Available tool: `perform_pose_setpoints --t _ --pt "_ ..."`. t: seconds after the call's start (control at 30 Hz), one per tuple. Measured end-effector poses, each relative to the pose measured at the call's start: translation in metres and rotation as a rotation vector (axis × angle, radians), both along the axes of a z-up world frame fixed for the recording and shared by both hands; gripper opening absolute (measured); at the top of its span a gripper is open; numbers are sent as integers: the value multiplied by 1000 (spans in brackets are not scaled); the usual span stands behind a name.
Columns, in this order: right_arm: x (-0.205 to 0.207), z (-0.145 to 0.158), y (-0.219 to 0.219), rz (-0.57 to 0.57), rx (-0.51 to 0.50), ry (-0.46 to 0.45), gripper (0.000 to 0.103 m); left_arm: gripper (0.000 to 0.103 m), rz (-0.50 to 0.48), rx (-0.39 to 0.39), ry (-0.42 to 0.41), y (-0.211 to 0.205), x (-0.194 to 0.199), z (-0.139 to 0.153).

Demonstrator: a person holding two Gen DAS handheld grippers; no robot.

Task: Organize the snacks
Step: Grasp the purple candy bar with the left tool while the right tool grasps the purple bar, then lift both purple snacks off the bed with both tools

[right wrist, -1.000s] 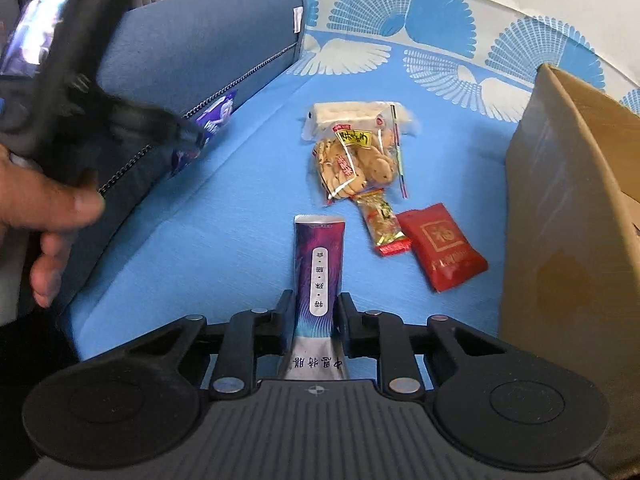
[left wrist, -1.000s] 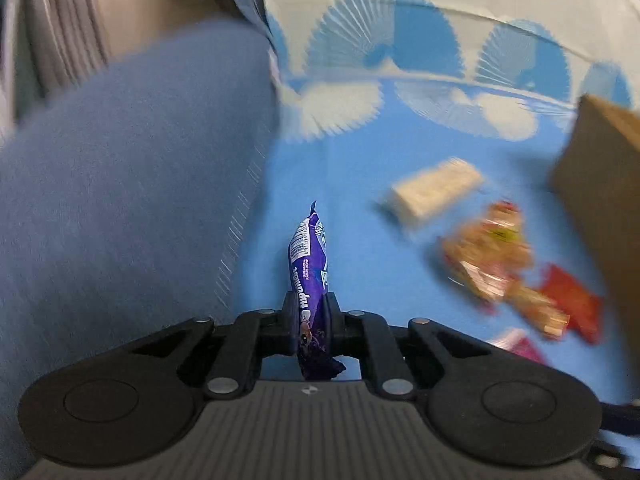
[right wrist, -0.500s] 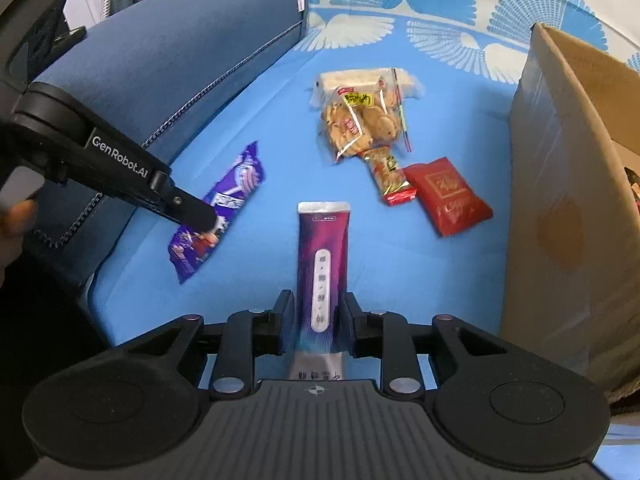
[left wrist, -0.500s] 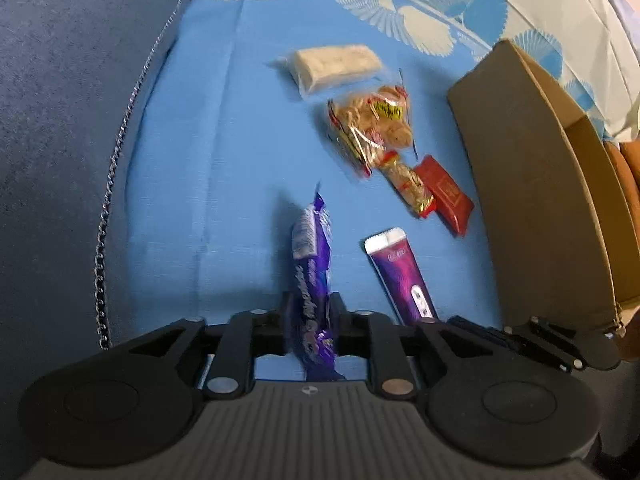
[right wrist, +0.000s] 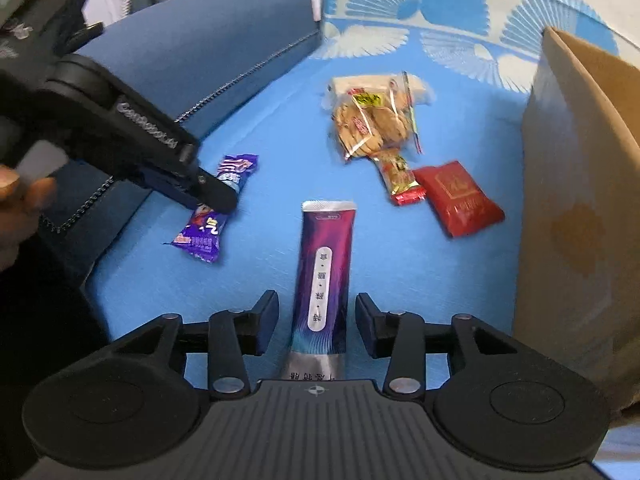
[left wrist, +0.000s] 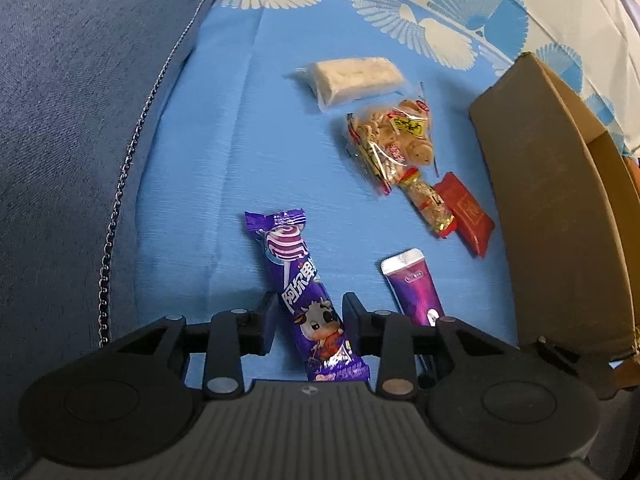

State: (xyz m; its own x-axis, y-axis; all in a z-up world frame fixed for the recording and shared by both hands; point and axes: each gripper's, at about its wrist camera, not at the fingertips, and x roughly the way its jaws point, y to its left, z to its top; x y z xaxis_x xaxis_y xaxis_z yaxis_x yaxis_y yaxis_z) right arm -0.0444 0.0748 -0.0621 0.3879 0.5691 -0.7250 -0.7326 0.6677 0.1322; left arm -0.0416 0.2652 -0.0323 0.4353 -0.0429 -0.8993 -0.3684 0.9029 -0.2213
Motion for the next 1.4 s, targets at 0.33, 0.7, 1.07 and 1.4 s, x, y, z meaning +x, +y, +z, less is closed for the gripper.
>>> perform_pose_setpoints --t 0.33,0.7,1.07,1.4 --pt "8 -2 -3 -21 4 13 45 40 -13 42 42 -5 13 -9" --pt "0 1 -1 -20 -11 -44 25 15 -24 77 3 -12 11 -4" --pt "-10 14 -28 -105 -30 -28 24 15 36 -178 -183 -54 -13 -3" --pt "-16 0 -42 -114 -49 20 29 15 33 -44 -249 -88 -36 -4"
